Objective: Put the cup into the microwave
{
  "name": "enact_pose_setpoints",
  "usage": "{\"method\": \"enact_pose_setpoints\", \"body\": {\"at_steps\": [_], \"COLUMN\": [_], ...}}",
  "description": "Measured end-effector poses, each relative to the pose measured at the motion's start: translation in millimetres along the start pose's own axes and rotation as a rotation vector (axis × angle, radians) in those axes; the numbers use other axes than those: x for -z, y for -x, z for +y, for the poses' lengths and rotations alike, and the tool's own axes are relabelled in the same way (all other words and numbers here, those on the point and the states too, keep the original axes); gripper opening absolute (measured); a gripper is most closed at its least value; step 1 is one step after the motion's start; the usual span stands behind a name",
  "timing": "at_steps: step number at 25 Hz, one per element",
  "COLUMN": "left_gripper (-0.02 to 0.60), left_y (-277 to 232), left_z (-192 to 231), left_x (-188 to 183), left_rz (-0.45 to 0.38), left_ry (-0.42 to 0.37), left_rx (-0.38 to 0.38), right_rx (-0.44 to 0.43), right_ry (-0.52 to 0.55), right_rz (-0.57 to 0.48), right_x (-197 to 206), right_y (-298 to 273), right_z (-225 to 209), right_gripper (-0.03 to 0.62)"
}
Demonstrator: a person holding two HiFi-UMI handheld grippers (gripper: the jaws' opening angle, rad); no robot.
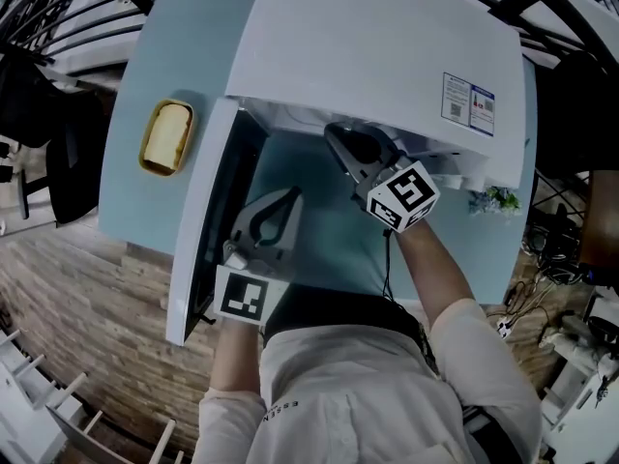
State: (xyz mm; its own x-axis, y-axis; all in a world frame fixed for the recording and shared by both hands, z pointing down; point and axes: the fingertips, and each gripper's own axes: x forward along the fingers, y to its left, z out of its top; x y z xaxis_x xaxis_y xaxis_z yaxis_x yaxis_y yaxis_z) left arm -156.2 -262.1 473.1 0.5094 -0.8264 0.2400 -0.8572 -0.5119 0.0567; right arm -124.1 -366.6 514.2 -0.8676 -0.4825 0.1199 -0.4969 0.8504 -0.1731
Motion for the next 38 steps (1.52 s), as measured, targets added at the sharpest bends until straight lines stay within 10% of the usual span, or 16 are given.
{"method": "enact_pose_setpoints", "body": {"at_steps": [14, 18, 38], "left_gripper": [0.002, 0.002, 0.002], "left_y": [-12, -12, 2], "left_z": [-2, -6, -26], "left_x": [10, 12, -27], "left_rz": [0.020, 0.018, -0.028], "left_ry": [-0.013, -0.006, -0.099], "left_rx": [0.018, 0.027, 0.071], "right_rx": [0.019, -0.005, 0.233], "right_ry": [-0.039, -0.083, -0.036], "right_rz": [0.002, 0.013, -0.013], "right_x": [12, 18, -21], "right_y": [-9, -9, 71], "right_z": [-12, -7, 12], "right_gripper": [0.024, 0.112, 0.140]}}
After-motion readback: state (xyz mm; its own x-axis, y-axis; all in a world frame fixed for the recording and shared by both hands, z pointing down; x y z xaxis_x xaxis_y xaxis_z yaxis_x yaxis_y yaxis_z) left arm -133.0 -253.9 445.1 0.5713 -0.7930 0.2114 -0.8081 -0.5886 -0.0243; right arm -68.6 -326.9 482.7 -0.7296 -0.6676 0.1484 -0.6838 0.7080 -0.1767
